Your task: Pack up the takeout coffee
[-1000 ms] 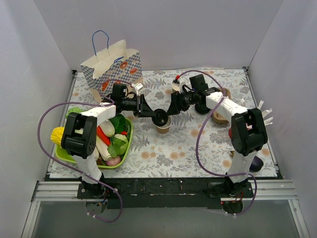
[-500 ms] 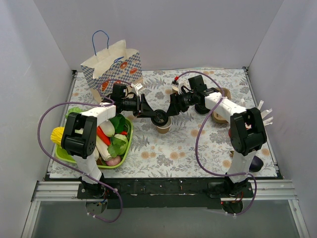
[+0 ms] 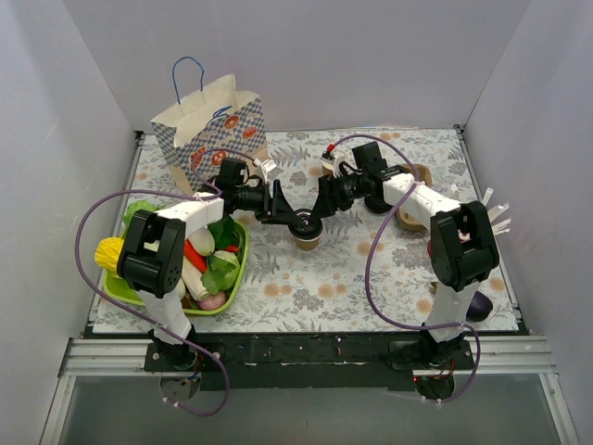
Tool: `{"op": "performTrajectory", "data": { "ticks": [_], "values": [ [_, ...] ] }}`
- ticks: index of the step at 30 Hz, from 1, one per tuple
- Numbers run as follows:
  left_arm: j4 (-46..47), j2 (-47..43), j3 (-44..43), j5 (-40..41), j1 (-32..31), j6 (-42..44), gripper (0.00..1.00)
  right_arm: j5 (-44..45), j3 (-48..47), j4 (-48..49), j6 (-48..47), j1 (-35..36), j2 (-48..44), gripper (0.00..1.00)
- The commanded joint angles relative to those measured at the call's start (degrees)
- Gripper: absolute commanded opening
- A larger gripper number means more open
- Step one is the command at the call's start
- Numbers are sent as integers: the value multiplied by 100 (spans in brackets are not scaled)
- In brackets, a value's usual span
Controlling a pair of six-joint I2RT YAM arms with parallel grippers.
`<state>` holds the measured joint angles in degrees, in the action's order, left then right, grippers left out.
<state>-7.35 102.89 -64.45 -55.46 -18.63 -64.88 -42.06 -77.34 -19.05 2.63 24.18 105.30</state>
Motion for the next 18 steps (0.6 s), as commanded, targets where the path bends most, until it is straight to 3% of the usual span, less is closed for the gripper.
{"op": "performTrajectory", "data": {
  "ticks": [1, 18],
  "values": [
    [-143, 29, -253, 158, -105, 230, 53, 75, 52, 147, 0, 42, -71, 71],
    [-310, 82, -455, 457, -352, 511, 59, 646, 0, -204, 0, 42, -150, 71]
  ]
}}
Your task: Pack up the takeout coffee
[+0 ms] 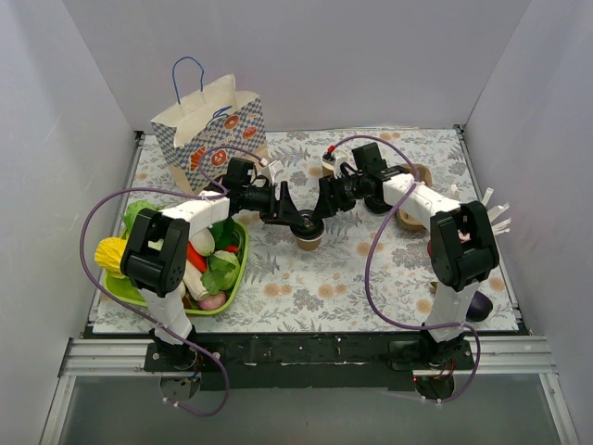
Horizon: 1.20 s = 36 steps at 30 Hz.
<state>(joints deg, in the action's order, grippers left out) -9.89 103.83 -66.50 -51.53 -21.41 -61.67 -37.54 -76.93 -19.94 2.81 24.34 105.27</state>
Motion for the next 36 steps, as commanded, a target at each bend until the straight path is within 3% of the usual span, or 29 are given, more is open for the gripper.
{"op": "performTrajectory", "data": {
  "ticks": [1, 16, 28, 36],
  "values": [
    [-66, -12, -258, 73, -83, 216, 59, 203, -51, -158, -17, 18, -156, 70],
    [-136, -82, -337, 336, -109, 357, 61, 493, -209, -704, -263, 27, -227, 69],
    [-347, -153, -337, 1206, -100, 436, 60, 528, -226, -818, -263, 27, -315, 70],
    [-382, -144, -381, 1075, -127, 568, 55, 493, -209, -809, -263, 27, -332, 70]
  ]
}}
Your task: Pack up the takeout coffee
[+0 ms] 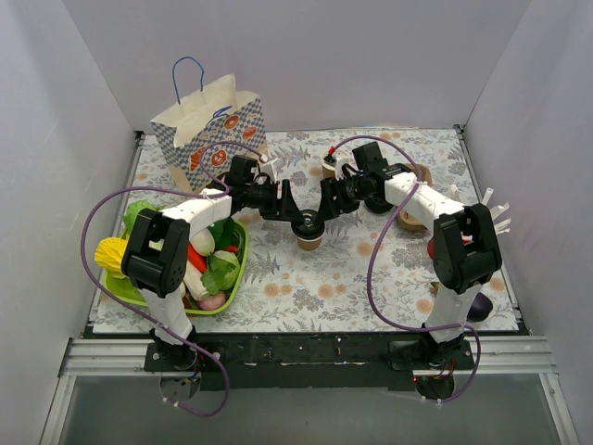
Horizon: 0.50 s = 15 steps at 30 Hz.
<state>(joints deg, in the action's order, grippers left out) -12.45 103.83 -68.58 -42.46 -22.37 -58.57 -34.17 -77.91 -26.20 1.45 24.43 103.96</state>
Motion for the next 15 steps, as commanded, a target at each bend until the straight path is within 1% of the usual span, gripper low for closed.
{"op": "performTrajectory", "data": {
  "ticks": [1, 15],
  "values": [
    [-126, -153, -182, 133, -31, 284, 54, 157, -110, -184, -128, 18, -210, 70],
    [-232, -56, -191, 62, -250, 407, 56, 165, -119, -263, -128, 10, -315, 70]
  ]
}}
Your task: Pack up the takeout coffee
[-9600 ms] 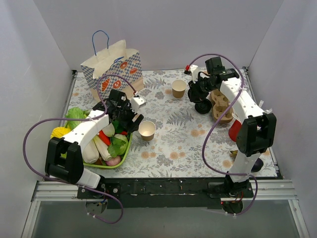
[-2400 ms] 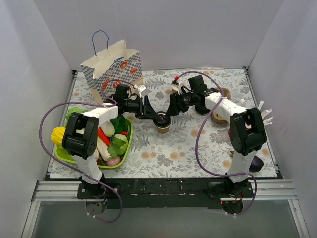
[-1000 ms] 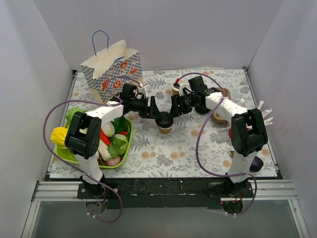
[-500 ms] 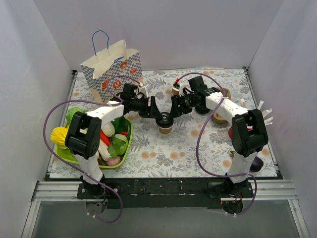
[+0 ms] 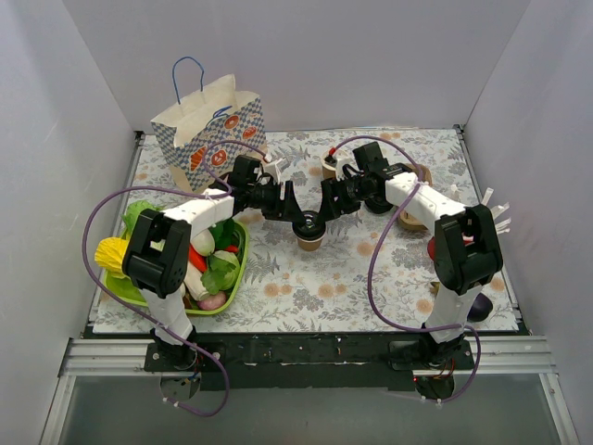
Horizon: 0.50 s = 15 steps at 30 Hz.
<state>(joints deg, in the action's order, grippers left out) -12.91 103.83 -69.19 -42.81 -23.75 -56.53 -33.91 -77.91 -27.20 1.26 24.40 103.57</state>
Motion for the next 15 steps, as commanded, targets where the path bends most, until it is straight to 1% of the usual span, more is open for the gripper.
{"op": "performTrajectory", "data": {
  "ticks": [1, 9, 15],
  "values": [
    [-186, -47, -147, 88, -121, 213, 56, 130, -119, -154, -256, 12, -293, 70],
    [-221, -91, -227, 9, -148, 300, 57, 104, -119, -172, -266, 12, -329, 70],
    [-317, -205, -551, 324, -139, 642, 59, 104, -119, -189, -266, 12, -320, 71]
  ]
}}
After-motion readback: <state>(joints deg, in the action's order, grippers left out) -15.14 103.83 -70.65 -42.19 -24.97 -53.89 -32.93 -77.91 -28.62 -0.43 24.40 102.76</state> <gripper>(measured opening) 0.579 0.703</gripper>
